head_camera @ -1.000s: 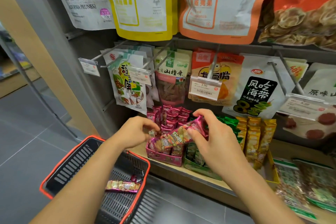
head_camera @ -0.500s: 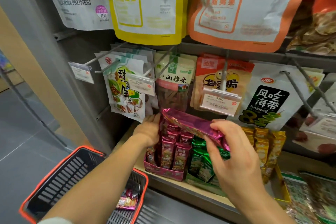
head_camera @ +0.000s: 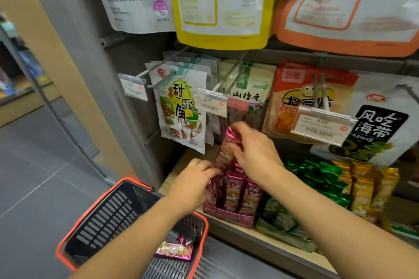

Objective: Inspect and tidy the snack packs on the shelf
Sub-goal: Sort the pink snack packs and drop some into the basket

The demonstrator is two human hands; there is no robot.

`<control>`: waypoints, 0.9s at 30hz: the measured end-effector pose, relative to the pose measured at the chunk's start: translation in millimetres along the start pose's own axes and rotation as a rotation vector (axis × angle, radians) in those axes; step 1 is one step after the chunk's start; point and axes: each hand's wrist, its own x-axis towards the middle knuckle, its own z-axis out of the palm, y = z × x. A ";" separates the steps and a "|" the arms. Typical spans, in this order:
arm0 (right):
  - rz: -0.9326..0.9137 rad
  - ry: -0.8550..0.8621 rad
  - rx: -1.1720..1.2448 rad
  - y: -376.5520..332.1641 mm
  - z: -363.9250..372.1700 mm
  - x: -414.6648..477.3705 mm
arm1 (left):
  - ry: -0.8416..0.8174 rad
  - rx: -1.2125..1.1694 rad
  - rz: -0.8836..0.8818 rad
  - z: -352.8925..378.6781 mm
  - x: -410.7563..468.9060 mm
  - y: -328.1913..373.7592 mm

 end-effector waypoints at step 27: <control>0.330 -0.282 -0.482 21.1 83.9 68.0 | -0.221 -0.208 -0.179 5.8 9.1 -2.9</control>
